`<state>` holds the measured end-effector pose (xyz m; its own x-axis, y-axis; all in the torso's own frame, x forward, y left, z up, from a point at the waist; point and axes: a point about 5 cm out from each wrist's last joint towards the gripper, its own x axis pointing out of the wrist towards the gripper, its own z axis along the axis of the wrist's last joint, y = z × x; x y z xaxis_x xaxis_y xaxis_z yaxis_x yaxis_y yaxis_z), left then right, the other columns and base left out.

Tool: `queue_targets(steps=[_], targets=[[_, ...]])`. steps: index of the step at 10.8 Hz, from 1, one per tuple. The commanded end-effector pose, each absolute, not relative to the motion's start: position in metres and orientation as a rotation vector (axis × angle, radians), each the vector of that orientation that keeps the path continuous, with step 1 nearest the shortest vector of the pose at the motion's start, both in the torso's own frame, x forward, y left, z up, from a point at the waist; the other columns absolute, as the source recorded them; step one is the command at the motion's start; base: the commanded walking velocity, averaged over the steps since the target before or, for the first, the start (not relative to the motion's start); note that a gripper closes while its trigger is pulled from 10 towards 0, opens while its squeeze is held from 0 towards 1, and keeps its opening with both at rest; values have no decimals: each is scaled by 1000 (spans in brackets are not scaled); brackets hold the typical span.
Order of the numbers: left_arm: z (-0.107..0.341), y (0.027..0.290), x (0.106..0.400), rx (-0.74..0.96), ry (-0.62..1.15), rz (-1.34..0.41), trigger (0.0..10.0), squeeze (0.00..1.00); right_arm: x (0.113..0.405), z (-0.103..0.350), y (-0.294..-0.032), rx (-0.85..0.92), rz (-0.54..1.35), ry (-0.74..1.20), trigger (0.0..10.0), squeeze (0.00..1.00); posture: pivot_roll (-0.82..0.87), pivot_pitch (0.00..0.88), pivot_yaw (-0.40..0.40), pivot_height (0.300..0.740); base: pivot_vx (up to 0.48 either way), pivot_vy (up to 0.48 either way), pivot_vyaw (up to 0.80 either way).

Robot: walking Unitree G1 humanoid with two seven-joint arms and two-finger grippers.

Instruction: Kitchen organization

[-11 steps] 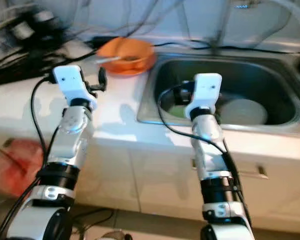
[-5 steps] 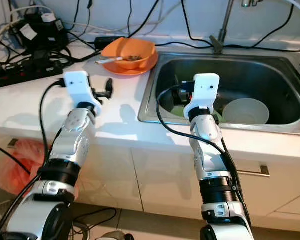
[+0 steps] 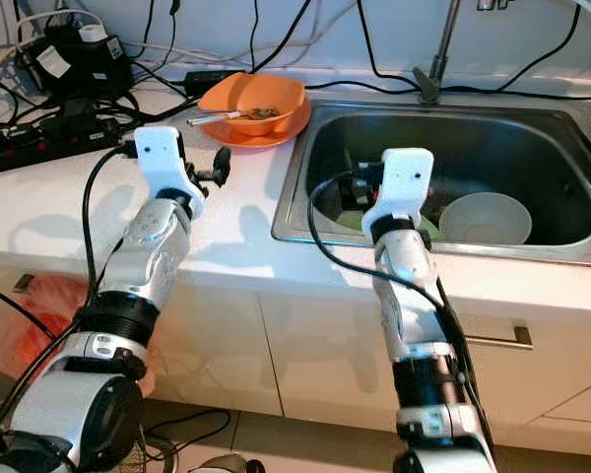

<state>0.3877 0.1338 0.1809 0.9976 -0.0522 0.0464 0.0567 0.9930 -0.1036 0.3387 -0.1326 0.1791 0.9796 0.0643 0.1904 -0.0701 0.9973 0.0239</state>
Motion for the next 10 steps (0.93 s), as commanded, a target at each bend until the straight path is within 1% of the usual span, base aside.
queue_targets(steps=[1, 4, 6, 8, 10], targets=[[185, 136, 389, -114, -55, -62, 10000, 0, 337, 180, -133, 51, 62, -185, 10000, 0, 58, 0, 75, 740, 0, 0, 0], [181, 136, 382, -134, -80, -60, 10000, 0, 336, 182, -136, 47, 51, -188, 10000, 0, 58, 9, 70, 740, 0, 0, 0], [185, 136, 379, -142, -105, -59, 10000, 0, 337, 183, -135, 42, 56, -190, 10000, 0, 64, 3, 66, 740, 294, 0, 0], [208, 131, 373, -129, -222, -78, 10000, 0, 338, 188, -135, 33, 53, -217, 10000, 0, 66, 0, 67, 740, 300, 0, 0], [214, 126, 368, -130, -261, -91, 10000, 0, 339, 188, -135, 30, 51, -222, 10000, 0, 66, 0, 67, 740, 300, 0, 0]])
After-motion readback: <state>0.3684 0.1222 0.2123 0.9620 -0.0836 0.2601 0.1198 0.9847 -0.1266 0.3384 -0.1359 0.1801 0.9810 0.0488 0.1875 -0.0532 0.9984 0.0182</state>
